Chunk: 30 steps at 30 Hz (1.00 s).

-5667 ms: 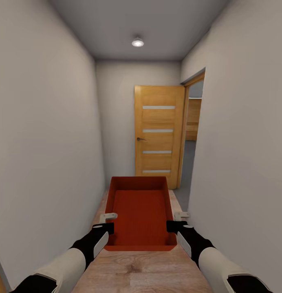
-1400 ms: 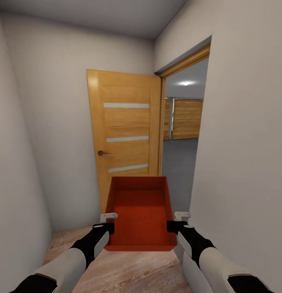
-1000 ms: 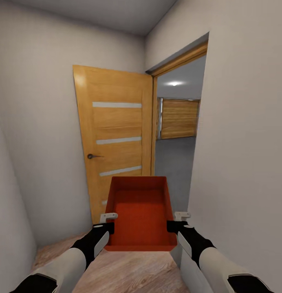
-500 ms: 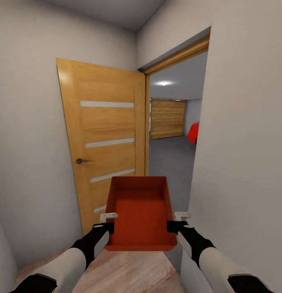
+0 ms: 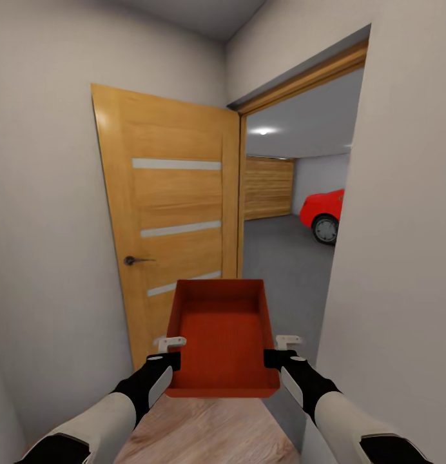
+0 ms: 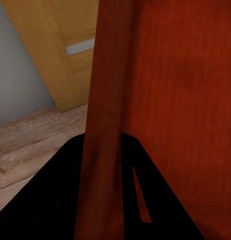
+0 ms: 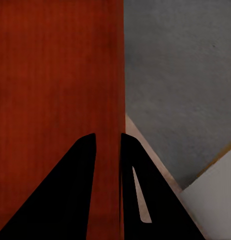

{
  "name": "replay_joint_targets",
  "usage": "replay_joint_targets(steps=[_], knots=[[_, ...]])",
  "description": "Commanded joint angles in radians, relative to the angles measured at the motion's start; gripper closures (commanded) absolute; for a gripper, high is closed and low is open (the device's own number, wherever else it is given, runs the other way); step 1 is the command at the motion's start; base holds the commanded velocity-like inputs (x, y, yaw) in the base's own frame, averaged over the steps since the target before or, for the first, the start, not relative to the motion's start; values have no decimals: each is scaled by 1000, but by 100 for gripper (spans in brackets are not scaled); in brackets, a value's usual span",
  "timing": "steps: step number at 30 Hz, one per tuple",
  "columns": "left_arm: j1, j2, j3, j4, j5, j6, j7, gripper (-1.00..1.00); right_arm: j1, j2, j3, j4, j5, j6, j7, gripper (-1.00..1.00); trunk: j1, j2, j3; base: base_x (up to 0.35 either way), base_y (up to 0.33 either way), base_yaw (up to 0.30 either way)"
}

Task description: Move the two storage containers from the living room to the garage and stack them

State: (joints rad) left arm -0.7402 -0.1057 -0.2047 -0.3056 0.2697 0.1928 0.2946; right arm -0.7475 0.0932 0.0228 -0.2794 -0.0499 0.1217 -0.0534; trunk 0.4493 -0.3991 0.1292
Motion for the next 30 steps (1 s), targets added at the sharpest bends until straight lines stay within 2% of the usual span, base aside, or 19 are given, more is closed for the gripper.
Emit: replay_joint_targets(steps=[1, 7, 30], knots=[[-1, 48, 48, -6, -6, -27, 7, 100, 0, -2, -12, 1, -12, 5, 1, 100, 1, -1, 0, 172, 137, 0], [-1, 48, 48, -6, -6, -27, 8, 100, 0, -2, -12, 2, -11, 7, 1, 100, 1, -1, 1, 153, 117, -109], [-1, 48, 48, -7, -5, -27, 6, 100, 0, -1, -12, 2, -8, 7, 1, 100, 1, -1, 12, 148, 117, -229]])
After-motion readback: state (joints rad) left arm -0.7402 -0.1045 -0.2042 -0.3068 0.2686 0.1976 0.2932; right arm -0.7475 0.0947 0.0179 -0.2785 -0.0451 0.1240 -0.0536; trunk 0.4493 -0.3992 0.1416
